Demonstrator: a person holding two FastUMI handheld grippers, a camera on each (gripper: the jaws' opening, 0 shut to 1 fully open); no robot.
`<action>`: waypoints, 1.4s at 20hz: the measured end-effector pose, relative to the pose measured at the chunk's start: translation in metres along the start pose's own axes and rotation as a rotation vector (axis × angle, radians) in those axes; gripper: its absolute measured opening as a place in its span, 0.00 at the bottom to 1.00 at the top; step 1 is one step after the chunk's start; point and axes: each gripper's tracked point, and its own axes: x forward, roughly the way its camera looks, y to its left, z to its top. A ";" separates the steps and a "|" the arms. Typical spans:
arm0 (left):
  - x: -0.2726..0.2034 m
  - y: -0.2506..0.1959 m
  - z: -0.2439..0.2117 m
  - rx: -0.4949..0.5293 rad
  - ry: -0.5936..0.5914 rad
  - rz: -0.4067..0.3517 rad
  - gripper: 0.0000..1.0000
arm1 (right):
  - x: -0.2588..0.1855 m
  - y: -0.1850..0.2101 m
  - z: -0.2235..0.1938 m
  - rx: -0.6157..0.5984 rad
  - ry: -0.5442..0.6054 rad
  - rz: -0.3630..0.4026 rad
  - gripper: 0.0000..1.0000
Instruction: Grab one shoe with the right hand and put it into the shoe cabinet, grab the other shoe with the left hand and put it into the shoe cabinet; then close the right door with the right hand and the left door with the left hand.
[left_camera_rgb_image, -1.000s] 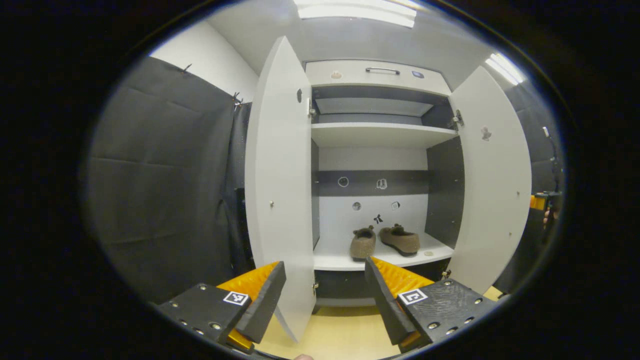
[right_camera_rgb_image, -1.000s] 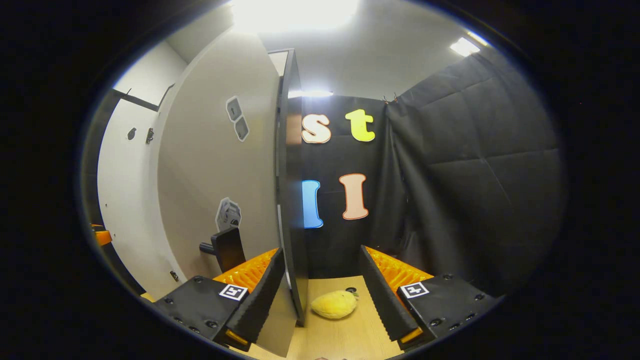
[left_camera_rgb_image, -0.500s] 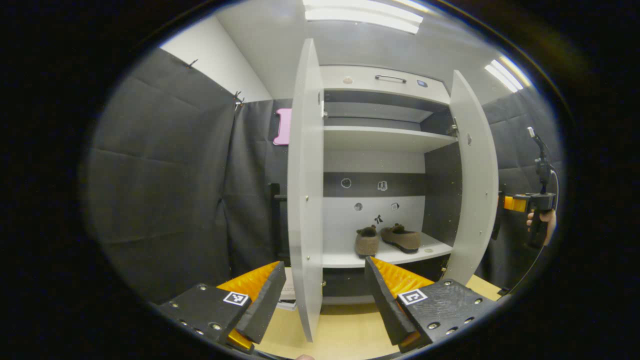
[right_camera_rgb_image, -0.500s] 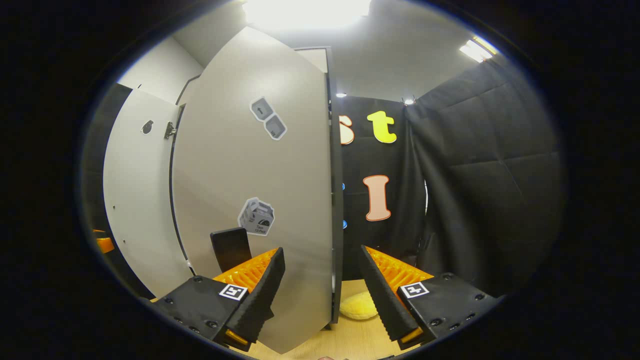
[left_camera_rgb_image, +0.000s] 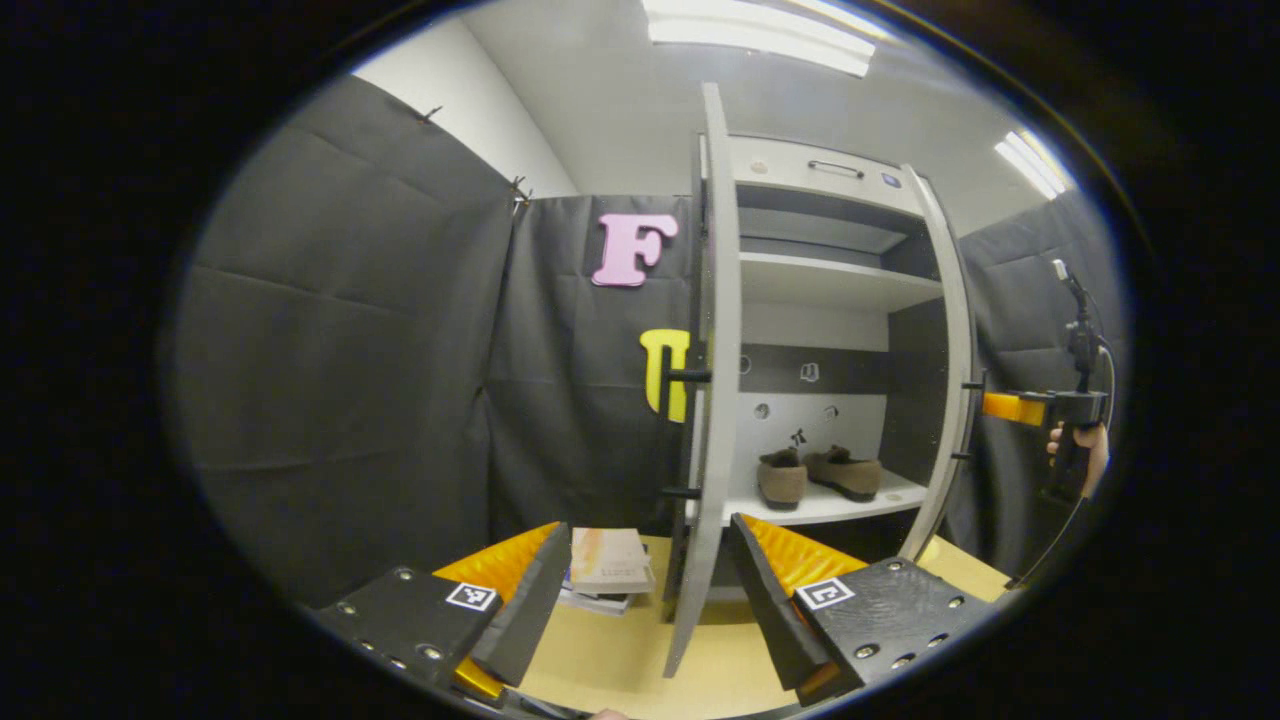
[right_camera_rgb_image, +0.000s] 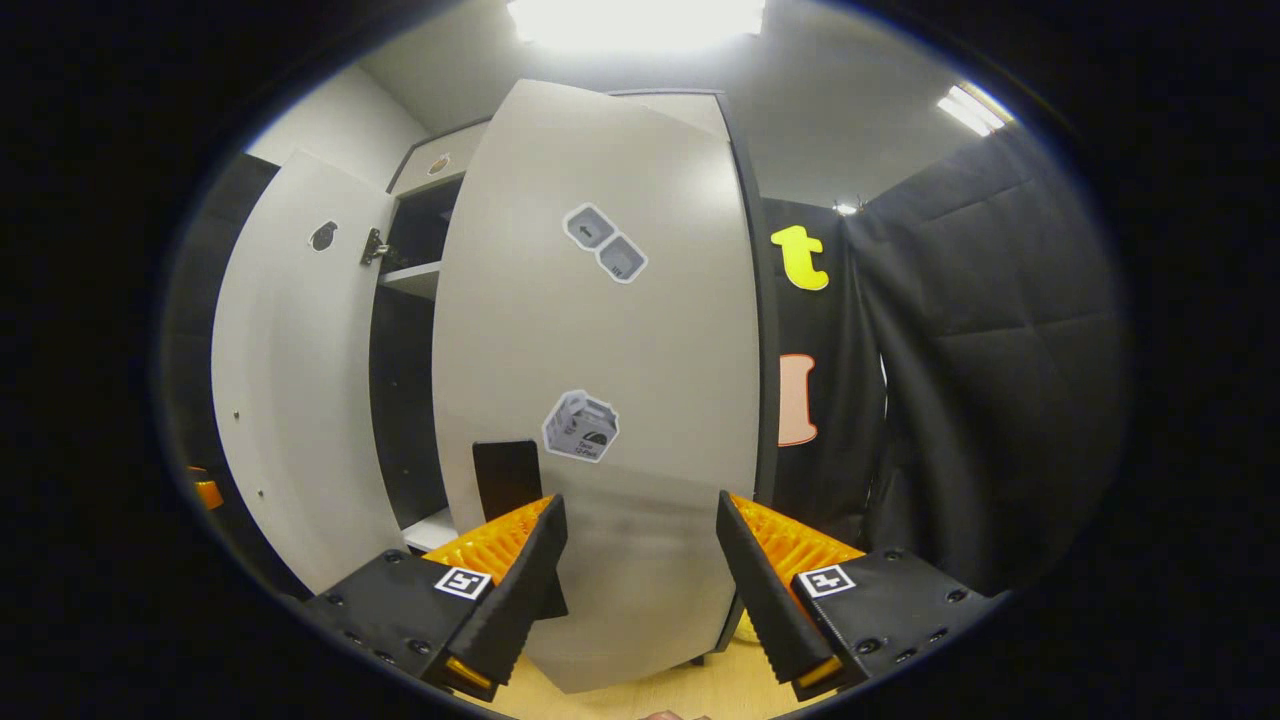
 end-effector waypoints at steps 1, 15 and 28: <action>0.004 0.013 0.001 0.001 0.001 0.021 0.97 | -0.003 -0.002 -0.001 0.013 0.006 -0.006 0.93; 0.101 0.078 0.048 -0.089 -0.083 -0.105 0.98 | -0.019 -0.039 -0.020 0.090 0.095 -0.137 0.98; 0.144 0.030 0.077 0.015 -0.089 -0.295 0.90 | -0.026 -0.042 -0.048 0.096 0.176 -0.141 0.98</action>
